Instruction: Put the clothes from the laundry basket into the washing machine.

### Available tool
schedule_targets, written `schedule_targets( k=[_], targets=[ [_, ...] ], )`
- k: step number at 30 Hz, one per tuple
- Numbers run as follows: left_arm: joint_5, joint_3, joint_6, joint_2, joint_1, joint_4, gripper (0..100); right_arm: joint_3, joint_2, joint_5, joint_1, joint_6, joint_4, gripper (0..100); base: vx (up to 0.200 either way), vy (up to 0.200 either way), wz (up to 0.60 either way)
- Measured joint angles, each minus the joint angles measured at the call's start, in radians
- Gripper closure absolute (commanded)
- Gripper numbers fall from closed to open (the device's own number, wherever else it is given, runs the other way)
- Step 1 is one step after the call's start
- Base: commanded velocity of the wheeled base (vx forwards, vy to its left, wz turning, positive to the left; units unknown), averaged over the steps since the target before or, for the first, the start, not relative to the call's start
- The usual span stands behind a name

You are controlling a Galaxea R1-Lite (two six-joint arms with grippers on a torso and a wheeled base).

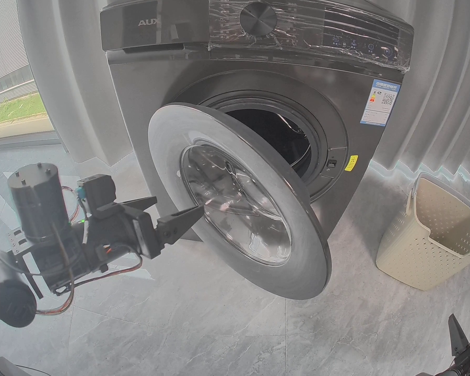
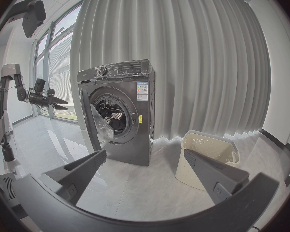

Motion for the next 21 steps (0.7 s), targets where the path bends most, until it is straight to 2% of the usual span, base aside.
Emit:
schedule_targets(
  k=[4,10,13,16,21],
  targets=[
    [0.054,-0.084,-0.004,0.106,-0.008,-0.063,0,0.0,0.0,0.0,0.0,0.0,0.0,0,0.0,0.0,0.0],
    [0.135,-0.231,-0.017,0.29,-0.007,-0.239,0,0.0,0.0,0.0,0.0,0.0,0.0,0,0.0,0.0,0.0],
    [0.164,-0.303,-0.027,0.354,0.016,-0.262,0,0.0,0.0,0.0,0.0,0.0,0.0,0,0.0,0.0,0.0],
    [0.18,-0.346,-0.053,0.392,0.045,-0.271,0,0.0,0.0,0.0,0.0,0.0,0.0,0,0.0,0.0,0.0],
    [0.186,-0.327,-0.056,0.41,0.059,-0.28,0,0.0,0.0,0.0,0.0,0.0,0.0,0,0.0,0.0,0.0]
  ],
)
